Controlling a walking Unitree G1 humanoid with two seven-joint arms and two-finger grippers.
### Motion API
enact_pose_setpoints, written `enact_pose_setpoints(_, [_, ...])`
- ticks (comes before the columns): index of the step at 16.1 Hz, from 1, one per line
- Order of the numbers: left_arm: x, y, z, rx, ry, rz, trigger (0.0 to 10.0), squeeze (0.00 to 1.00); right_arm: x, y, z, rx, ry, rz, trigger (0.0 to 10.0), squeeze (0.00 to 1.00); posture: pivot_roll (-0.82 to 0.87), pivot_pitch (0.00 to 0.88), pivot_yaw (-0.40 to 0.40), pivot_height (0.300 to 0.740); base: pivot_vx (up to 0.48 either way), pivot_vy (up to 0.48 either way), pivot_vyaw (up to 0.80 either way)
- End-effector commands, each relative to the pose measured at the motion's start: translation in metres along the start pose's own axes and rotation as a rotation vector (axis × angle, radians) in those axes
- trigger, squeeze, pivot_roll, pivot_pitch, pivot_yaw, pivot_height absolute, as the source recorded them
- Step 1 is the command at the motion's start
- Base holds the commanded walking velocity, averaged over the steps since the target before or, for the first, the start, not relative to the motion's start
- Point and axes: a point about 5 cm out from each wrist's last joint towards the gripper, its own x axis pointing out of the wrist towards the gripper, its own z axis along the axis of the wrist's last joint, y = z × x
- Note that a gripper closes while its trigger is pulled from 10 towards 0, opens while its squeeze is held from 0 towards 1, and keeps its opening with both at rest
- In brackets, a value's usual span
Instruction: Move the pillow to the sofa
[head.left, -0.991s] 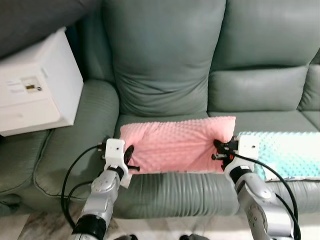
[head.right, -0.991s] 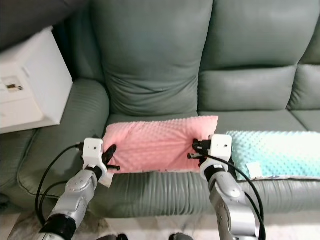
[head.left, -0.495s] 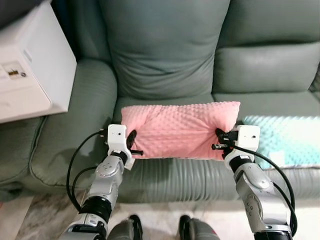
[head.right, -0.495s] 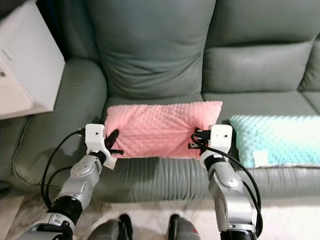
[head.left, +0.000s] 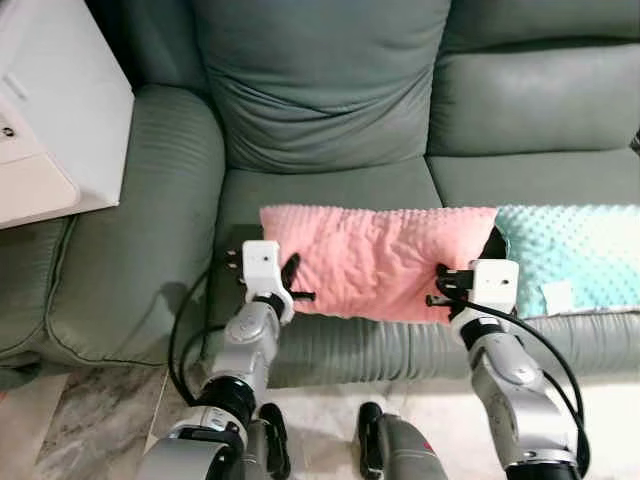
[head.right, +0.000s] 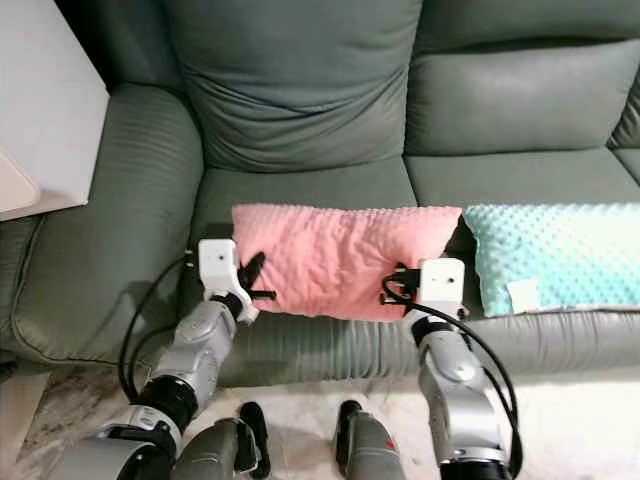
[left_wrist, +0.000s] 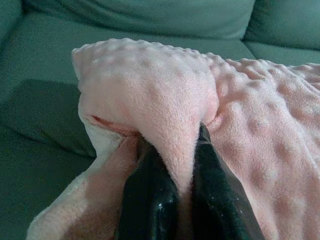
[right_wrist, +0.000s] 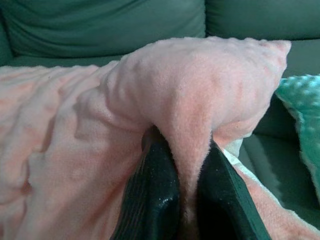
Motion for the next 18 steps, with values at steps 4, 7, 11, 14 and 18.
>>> enact_pose_setpoints(4, [0.000, -0.013, -0.009, -0.013, 0.023, -0.006, 10.0, 0.00, -0.001, -0.016, -0.011, -0.037, 0.018, -0.033, 10.0, 0.00, -0.19, 0.381, 0.053, 0.740, 0.000, 0.000, 0.00])
enact_pose_setpoints(7, [0.001, -0.007, -0.004, -0.009, -0.014, 0.063, 10.0, 1.00, 0.005, -0.020, -0.007, -0.034, -0.013, -0.033, 10.0, 1.00, -0.19, 0.383, 0.051, 0.740, 0.000, 0.000, 0.00])
enact_pose_setpoints(11, [-0.001, 0.022, 0.002, 0.105, -0.020, 0.247, 10.0, 1.00, 0.018, -0.022, 0.002, -0.028, -0.051, -0.013, 10.0, 1.00, -0.18, 0.386, 0.052, 0.740, 0.000, 0.000, 0.00])
enact_pose_setpoints(14, [-0.002, 0.036, 0.007, 0.159, -0.035, 0.326, 10.0, 1.00, 0.022, -0.019, 0.004, -0.017, -0.066, 0.007, 10.0, 1.00, -0.18, 0.388, 0.052, 0.740, 0.000, 0.000, 0.00])
enact_pose_setpoints(18, [-0.007, 0.040, -0.005, 0.202, 0.006, 0.382, 10.0, 1.00, 0.022, -0.012, 0.001, -0.008, -0.076, 0.026, 10.0, 1.00, -0.18, 0.393, 0.052, 0.740, 0.000, 0.000, 0.00])
